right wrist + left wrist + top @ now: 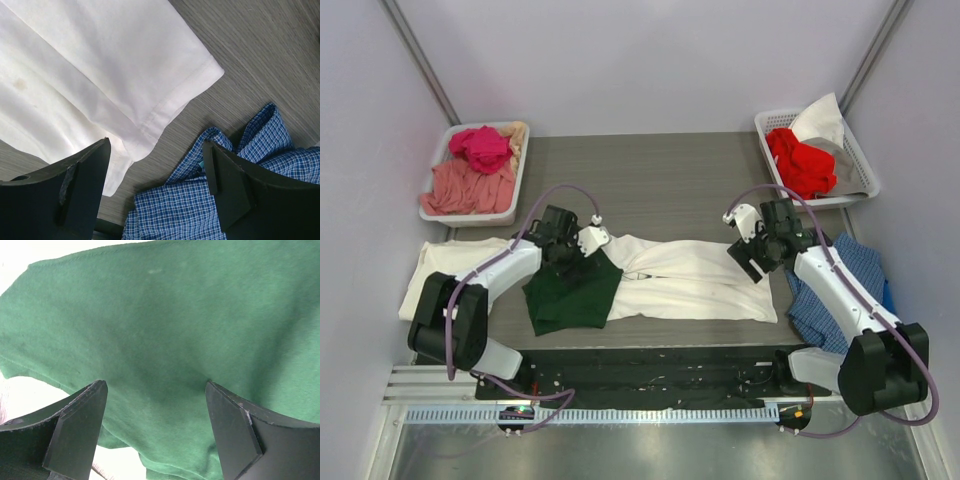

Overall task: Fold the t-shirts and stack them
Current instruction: Fold the other side of the tshirt into a rectangle

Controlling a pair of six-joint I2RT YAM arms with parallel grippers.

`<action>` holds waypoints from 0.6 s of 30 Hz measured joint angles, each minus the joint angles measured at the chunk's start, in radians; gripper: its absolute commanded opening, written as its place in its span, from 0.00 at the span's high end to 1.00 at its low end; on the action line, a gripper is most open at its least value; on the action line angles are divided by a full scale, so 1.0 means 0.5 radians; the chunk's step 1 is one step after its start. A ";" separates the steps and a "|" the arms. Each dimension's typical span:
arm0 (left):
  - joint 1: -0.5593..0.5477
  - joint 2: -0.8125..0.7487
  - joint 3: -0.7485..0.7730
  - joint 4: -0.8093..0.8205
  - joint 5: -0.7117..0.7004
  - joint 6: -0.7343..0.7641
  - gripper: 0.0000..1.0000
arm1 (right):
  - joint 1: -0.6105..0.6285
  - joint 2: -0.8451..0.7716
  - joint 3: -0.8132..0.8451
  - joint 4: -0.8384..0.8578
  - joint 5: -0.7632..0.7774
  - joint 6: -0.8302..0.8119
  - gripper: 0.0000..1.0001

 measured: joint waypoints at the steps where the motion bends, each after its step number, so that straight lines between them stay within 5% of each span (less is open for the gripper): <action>1: 0.008 0.005 0.000 0.004 0.000 0.000 0.15 | 0.000 0.005 0.000 0.000 0.001 -0.001 0.19; 18: 0.101 0.140 0.016 0.021 0.017 0.039 0.14 | 0.043 0.588 -0.054 0.304 -0.008 -0.053 0.19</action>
